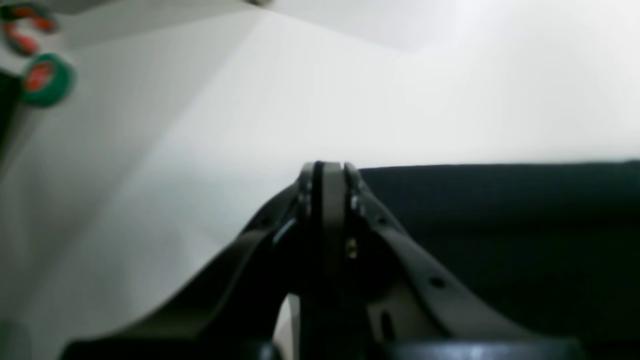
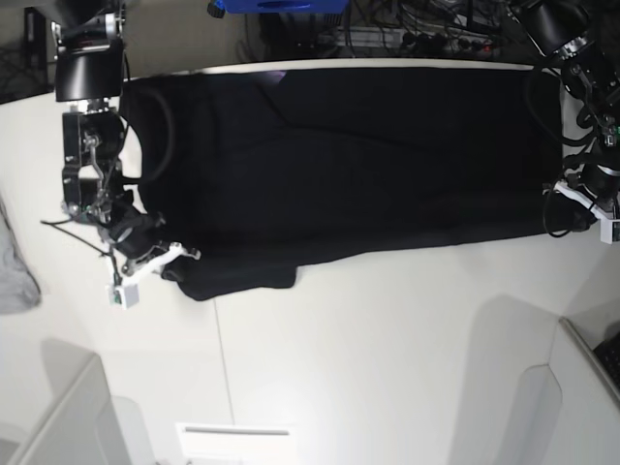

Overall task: Fold the T-shirt properly
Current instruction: 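Lift the grasped edge with both grippers and fold it over the shirt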

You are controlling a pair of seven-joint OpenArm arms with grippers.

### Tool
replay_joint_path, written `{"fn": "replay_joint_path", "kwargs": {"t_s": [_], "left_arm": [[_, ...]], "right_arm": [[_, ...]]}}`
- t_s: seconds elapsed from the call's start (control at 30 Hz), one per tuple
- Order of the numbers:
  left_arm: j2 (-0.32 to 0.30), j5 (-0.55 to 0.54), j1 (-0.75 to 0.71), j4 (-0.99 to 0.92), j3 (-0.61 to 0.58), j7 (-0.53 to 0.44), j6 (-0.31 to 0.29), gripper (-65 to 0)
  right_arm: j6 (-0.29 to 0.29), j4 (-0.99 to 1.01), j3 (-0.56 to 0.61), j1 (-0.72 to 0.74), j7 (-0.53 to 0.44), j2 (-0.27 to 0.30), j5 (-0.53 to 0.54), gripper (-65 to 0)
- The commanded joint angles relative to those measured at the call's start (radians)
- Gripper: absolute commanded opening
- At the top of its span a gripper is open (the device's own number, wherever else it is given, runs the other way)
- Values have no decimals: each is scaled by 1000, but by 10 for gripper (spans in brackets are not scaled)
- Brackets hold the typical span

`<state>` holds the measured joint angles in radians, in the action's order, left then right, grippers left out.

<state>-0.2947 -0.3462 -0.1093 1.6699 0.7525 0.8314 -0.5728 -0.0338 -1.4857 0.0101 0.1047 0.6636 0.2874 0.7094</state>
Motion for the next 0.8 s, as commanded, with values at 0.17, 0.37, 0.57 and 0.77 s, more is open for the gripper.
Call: {"fn": "replay_joint_path", "kwargs": {"t_s": [0.17,0.37,0.57,0.77], "left_arm": [[4,-18,-28,95,3,-4,-2,-650],[22,-20,-88,160,3,-4,-2,-650],[27,-20,-128,161,28,-4,-57,-650],[55,-18,-139,161,103,-1,-114,-650]], "right_arm": [[-1,-85,-40,-50,-15,11,8,-650],[-1,-148,-89,-119,-14,13,8,-650],[-1,-226,-138,-170,38,11,8,-650],[-1,-290,-170,-221,51,9,9,-650]]}}
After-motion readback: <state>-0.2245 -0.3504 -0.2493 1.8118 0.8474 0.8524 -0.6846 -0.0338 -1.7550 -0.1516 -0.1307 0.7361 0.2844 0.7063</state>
